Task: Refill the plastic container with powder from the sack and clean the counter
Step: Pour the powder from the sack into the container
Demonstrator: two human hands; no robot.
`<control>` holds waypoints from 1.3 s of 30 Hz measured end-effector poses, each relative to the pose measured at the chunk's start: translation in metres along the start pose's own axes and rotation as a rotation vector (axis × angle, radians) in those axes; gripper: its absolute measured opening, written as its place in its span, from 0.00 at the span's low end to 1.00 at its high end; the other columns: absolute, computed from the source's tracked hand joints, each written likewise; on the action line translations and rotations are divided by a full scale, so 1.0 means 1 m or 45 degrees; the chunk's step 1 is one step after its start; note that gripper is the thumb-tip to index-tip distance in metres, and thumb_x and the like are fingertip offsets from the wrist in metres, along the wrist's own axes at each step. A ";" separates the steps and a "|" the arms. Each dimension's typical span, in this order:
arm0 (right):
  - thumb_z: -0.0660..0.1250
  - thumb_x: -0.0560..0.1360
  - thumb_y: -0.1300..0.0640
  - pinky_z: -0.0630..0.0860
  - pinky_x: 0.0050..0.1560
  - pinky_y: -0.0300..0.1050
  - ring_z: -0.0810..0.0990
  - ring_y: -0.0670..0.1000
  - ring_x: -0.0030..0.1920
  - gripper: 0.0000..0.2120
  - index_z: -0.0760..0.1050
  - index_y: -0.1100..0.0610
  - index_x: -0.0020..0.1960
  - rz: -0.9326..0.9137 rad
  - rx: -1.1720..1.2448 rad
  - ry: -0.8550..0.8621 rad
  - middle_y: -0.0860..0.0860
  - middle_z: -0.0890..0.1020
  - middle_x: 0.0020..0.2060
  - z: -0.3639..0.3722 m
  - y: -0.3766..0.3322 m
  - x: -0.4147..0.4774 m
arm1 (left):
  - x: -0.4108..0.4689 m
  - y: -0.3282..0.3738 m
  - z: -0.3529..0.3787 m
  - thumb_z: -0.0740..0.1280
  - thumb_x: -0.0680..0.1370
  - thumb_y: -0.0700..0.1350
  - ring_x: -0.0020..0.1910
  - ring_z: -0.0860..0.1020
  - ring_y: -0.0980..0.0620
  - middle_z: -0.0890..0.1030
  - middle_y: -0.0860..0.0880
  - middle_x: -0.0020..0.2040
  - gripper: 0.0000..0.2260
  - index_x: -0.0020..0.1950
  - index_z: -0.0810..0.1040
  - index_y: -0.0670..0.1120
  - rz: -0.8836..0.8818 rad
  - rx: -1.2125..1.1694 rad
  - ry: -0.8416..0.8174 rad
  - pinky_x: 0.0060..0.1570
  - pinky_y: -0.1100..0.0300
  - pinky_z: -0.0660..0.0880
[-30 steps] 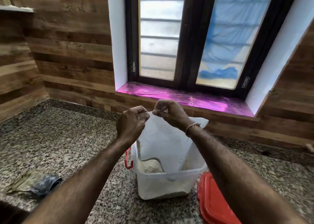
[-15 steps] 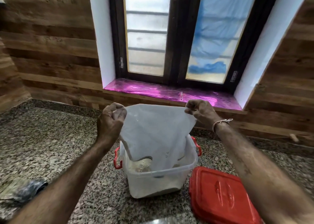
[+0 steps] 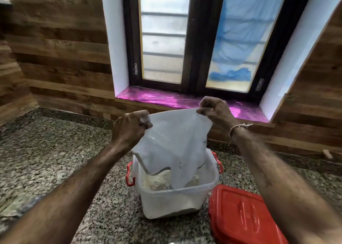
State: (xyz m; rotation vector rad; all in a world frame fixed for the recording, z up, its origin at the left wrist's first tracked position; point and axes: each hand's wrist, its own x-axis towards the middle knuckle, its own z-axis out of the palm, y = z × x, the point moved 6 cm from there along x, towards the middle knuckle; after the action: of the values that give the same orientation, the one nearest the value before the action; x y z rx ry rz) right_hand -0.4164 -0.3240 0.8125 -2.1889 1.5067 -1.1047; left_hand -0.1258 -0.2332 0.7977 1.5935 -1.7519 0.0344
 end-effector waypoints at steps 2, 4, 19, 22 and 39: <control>0.77 0.72 0.55 0.76 0.42 0.38 0.79 0.45 0.44 0.09 0.79 0.54 0.49 0.139 0.274 -0.026 0.51 0.83 0.44 0.002 0.020 -0.004 | 0.001 -0.005 -0.001 0.77 0.74 0.51 0.40 0.77 0.49 0.80 0.54 0.37 0.06 0.43 0.82 0.52 -0.040 -0.041 -0.010 0.38 0.58 0.65; 0.76 0.74 0.57 0.79 0.42 0.39 0.82 0.49 0.48 0.16 0.77 0.56 0.59 0.338 0.624 -0.166 0.53 0.82 0.51 0.018 0.040 -0.018 | 0.000 -0.010 0.001 0.77 0.74 0.51 0.39 0.75 0.50 0.82 0.54 0.38 0.07 0.42 0.82 0.52 -0.051 -0.076 -0.016 0.37 0.58 0.64; 0.75 0.69 0.49 0.77 0.34 0.40 0.79 0.47 0.35 0.12 0.75 0.53 0.44 0.389 1.073 0.211 0.50 0.82 0.37 0.012 0.062 -0.023 | -0.030 -0.077 0.043 0.83 0.65 0.54 0.43 0.83 0.47 0.86 0.41 0.47 0.25 0.52 0.81 0.41 -0.622 -1.309 -0.222 0.33 0.59 0.81; 0.73 0.74 0.57 0.82 0.42 0.43 0.86 0.48 0.43 0.10 0.79 0.57 0.55 0.558 1.098 -0.149 0.50 0.87 0.45 0.034 0.066 -0.036 | -0.029 -0.077 0.042 0.77 0.73 0.39 0.40 0.83 0.49 0.85 0.45 0.42 0.08 0.47 0.80 0.41 -0.650 -1.368 -0.108 0.34 0.58 0.81; 0.70 0.76 0.68 0.81 0.38 0.45 0.83 0.52 0.39 0.08 0.76 0.58 0.51 0.723 0.772 -0.380 0.55 0.83 0.43 0.061 0.088 -0.084 | -0.042 -0.087 0.068 0.70 0.80 0.35 0.50 0.86 0.47 0.88 0.45 0.52 0.08 0.57 0.82 0.45 -0.659 -1.258 -0.100 0.46 0.52 0.84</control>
State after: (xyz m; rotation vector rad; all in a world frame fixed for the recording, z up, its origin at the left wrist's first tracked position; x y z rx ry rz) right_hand -0.4475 -0.2991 0.6818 -1.3324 1.3086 -0.8425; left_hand -0.0877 -0.2504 0.6874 1.2113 -1.0434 -0.9908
